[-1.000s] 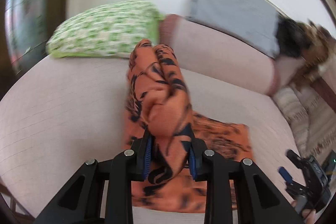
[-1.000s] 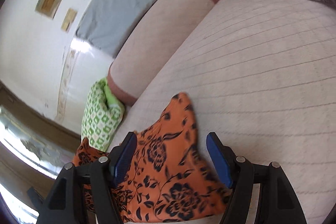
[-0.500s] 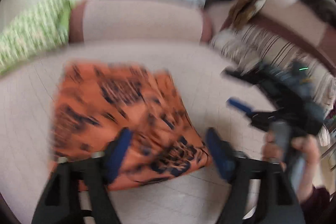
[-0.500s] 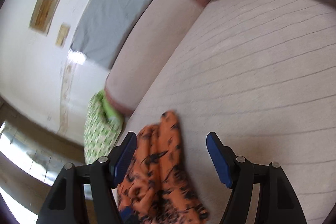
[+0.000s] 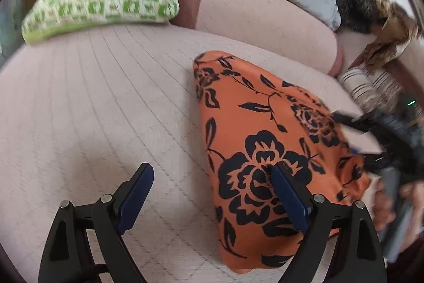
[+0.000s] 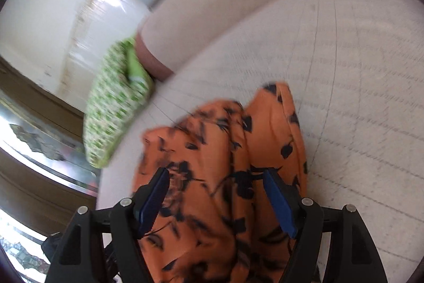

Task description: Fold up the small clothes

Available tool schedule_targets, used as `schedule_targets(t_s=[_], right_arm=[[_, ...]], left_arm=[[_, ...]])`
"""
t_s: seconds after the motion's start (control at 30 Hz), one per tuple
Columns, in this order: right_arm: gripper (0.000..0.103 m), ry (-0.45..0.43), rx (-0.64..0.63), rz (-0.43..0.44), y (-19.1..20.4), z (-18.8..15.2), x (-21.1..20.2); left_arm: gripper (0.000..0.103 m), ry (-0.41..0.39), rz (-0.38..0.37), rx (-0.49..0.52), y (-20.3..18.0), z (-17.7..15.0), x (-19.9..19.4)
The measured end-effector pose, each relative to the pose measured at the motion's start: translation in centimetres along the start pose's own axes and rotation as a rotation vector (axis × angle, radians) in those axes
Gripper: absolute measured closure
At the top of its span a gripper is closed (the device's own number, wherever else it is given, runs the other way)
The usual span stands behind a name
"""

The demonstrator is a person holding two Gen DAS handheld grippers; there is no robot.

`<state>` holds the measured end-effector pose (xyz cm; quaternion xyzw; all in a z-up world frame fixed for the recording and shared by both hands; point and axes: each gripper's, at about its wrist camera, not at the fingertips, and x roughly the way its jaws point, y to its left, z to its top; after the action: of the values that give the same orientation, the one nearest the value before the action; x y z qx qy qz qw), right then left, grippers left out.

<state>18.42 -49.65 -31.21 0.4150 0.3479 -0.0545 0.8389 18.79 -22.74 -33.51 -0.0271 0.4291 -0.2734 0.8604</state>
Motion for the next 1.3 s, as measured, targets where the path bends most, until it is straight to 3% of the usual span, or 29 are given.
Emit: schedule_targets(t_s=[0.07, 0.1, 0.13, 0.17, 0.27, 0.37, 0.43, 0.5, 0.6, 0.63, 0.7, 0.83, 0.9, 0.97, 1.1, 1.27, 1.3], right_arm=[[0.029, 0.033, 0.000, -0.006, 0.2, -0.4, 1.4], [0.045, 0.021, -0.025, -0.011, 0.8, -0.5, 1.3], [0.077, 0.001, -0.085, -0.042, 2.0, -0.7, 0.9], [0.090, -0.017, -0.118, -0.059, 2.7, -0.9, 0.3], [0.089, -0.099, -0.148, 0.017, 4.4, -1.3, -2.8], [0.089, -0.214, -0.230, 0.037, 6.0, -2.2, -6.3], [0.089, -0.245, -0.251, 0.014, 5.4, -2.8, -7.5], [0.088, -0.221, -0.235, -0.057, 3.8, -3.1, -7.1], [0.080, -0.041, -0.148, -0.215, -0.6, -2.5, -3.0], [0.079, -0.017, -0.112, -0.212, -1.4, -2.3, -2.5], [0.079, -0.067, -0.110, -0.178, -1.0, -1.8, -3.8], [0.078, -0.270, -0.185, -0.100, 1.7, -1.9, -8.3], [0.078, -0.323, -0.234, -0.076, 3.1, -1.8, -8.8], [0.078, -0.280, -0.251, -0.040, 3.9, -1.1, -7.5], [0.078, -0.113, -0.205, -0.052, 4.2, 0.9, -2.7], [0.077, 0.090, -0.055, -0.146, 0.6, 2.6, 3.9], [0.077, 0.079, -0.029, -0.129, 0.2, 2.8, 4.1]], left_arm=[[0.013, 0.017, -0.015, 0.018, 0.1, -0.1, 0.2], [0.013, 0.014, -0.018, 0.030, 0.1, -0.1, 0.1], [0.013, 0.007, -0.025, 0.038, 0.0, -0.1, -0.2], [0.013, 0.003, -0.034, 0.047, -0.1, 0.0, -0.4], [0.013, -0.037, -0.039, 0.096, -0.9, -0.4, -1.4], [0.013, -0.072, -0.049, 0.154, -2.0, -1.0, -2.2], [0.013, -0.070, -0.046, 0.179, -2.6, -1.5, -2.0], [0.013, -0.037, -0.042, 0.193, -3.1, -2.1, -1.1], [0.013, 0.020, -0.028, 0.185, -3.4, -2.4, 0.3], [0.013, 0.017, -0.024, 0.178, -3.5, -2.5, 0.3], [0.013, 0.004, -0.010, 0.177, -3.7, -2.1, -0.1], [0.013, -0.035, 0.043, 0.228, -4.6, -2.0, -0.7], [0.013, -0.039, 0.056, 0.251, -5.0, -2.2, -0.8], [0.013, -0.043, 0.068, 0.267, -5.3, -2.2, -0.6], [0.013, -0.051, 0.079, 0.294, -5.4, -2.3, -0.5], [0.013, -0.041, 0.074, 0.304, -5.2, -2.2, -0.1], [0.013, -0.040, 0.072, 0.304, -5.1, -2.2, -0.1]])
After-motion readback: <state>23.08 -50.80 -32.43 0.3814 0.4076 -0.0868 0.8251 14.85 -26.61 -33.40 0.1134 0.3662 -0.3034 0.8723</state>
